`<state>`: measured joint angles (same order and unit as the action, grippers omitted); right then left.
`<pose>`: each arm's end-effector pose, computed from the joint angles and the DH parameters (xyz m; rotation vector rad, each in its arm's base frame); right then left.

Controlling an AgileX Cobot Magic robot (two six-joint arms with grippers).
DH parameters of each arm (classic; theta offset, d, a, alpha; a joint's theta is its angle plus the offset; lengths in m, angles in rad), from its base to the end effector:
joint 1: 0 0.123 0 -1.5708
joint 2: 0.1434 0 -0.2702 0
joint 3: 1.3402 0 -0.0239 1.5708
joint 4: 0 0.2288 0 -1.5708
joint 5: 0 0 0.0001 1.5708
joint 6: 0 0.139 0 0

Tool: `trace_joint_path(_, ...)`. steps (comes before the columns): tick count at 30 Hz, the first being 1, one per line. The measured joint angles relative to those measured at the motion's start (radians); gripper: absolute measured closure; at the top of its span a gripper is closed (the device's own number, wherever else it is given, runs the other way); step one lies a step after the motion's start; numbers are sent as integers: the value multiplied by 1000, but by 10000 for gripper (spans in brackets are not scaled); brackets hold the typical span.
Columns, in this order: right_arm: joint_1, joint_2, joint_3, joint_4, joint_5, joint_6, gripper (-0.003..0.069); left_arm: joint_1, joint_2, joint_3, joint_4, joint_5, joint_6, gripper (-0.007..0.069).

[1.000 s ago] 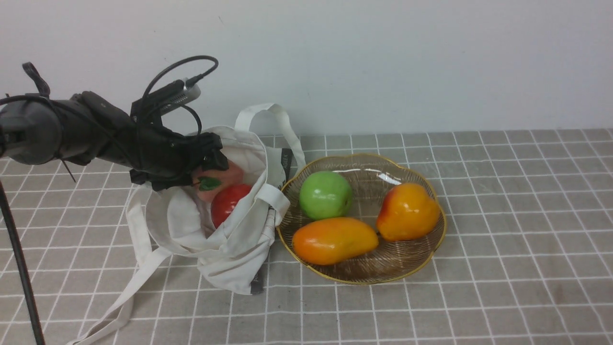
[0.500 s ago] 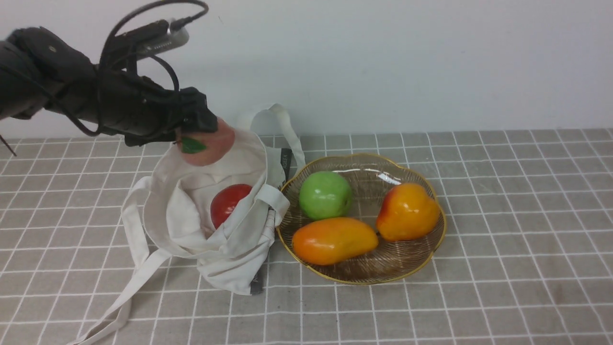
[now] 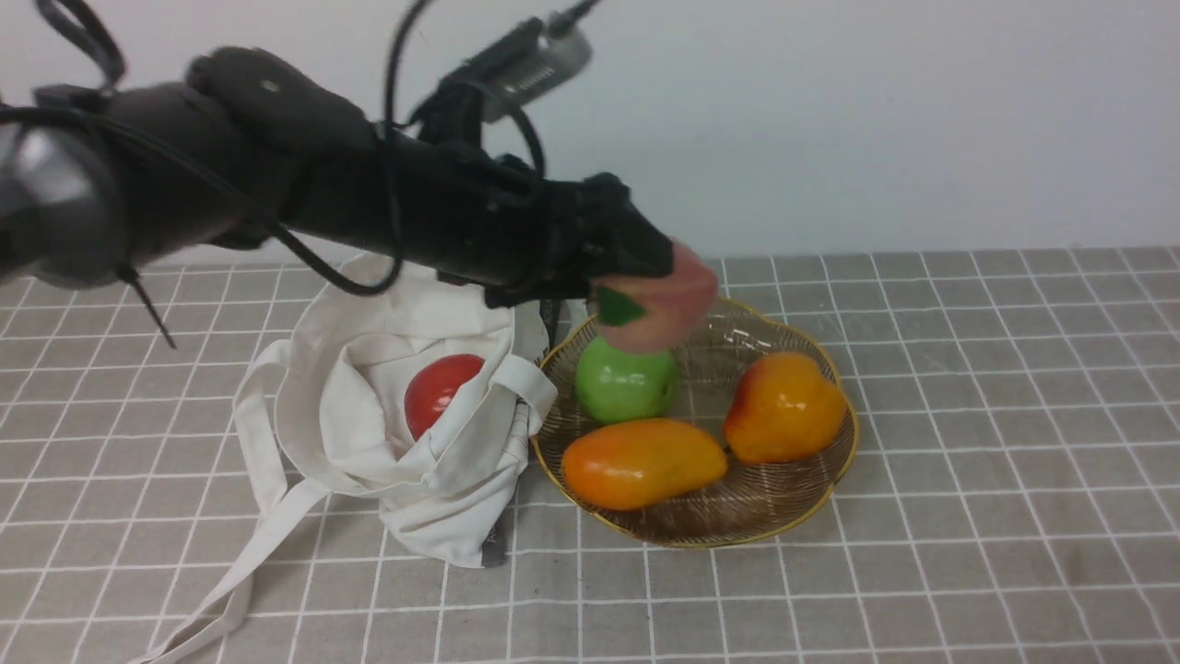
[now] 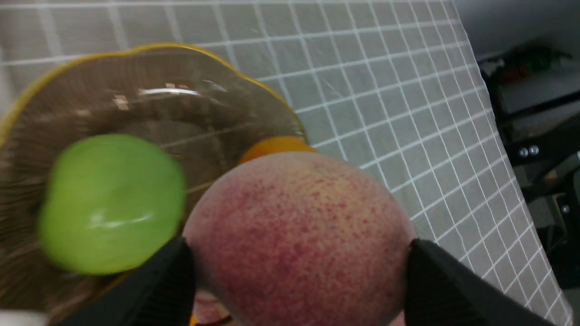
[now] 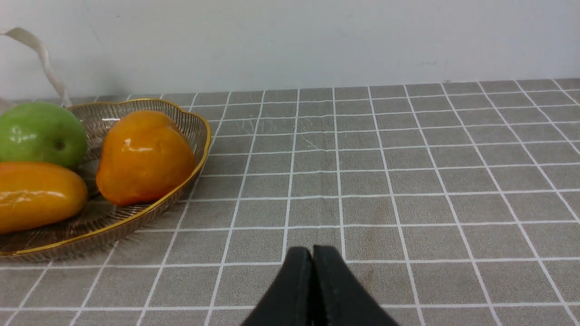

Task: Take the fruit out of the bag on the grey coffee tablecloth and place them on the plate.
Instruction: 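Move the peach from the bag and place it on the plate with the left gripper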

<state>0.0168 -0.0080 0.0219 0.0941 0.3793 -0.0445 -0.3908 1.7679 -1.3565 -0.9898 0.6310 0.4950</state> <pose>0.0911 0.0064 0.1583 0.0006 1.8757 0.0737 0.3499 -0.2184 0.2490 0.2831 2.3467 -0.9858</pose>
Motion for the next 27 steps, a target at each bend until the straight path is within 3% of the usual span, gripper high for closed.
trace_joint_path(5,0,0,0,0,0,0,674,-85,60,0,-15,-140,44,90)
trace_joint_path(12,0,0,0,0,0,0,674,-111,137,0,-24,-256,111,90)
trace_joint_path(18,0,0,0,0,0,0,674,-111,200,0,-26,-276,116,90)
trace_joint_path(27,0,0,0,0,0,0,674,-111,203,-8,-23,-244,168,9)
